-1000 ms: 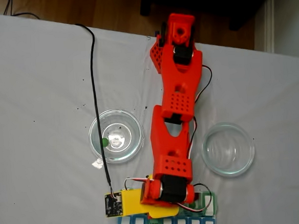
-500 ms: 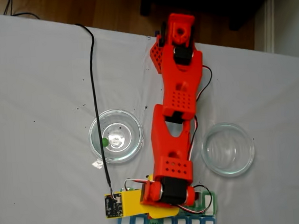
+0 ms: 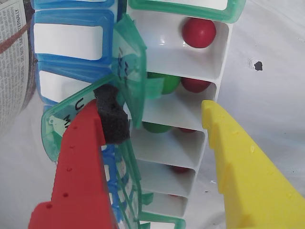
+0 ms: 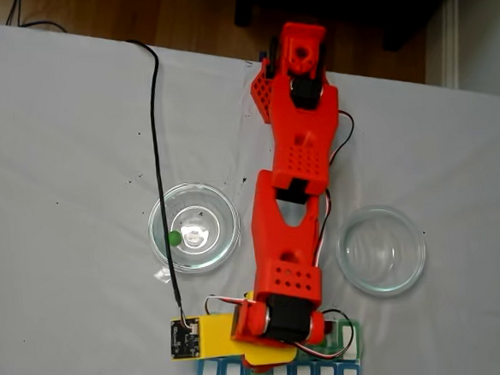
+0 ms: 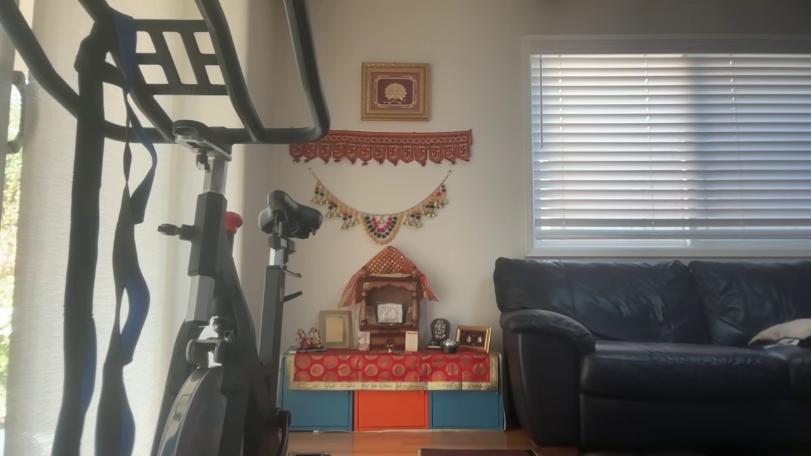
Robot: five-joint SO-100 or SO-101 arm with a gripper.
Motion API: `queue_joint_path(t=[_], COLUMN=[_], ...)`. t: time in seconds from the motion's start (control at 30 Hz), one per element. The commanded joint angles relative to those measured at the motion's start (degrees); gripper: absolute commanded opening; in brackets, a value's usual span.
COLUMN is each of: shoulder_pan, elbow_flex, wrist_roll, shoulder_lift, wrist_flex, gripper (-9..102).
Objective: Sort medicines into box.
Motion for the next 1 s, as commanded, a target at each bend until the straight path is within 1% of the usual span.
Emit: queue_joint_path(t=[0.0,0.1,0.23,0.27,0.47,0.67,0.9,0.97], shoulder_pan=[0.6,0.8,1.5,1.8,4.7,7.8,14.8,16.7], elbow_flex=[-0.5,1.1,7.7,9.3,20.5,37.4,43.2,46.1], wrist_roll=[-0.1,-1.2,-4.2,-4.9,-11.1,-20.0,-26.1,-29.2], shoulder_lift=[10.2,11.6,16.3,17.6,26.8,38.4,41.7,43.2], wrist_flex=[1.9,1.9,1.9,1.9,1.9,1.9,1.9,0.1], gripper=[27,21,4,1,1,1,1,1])
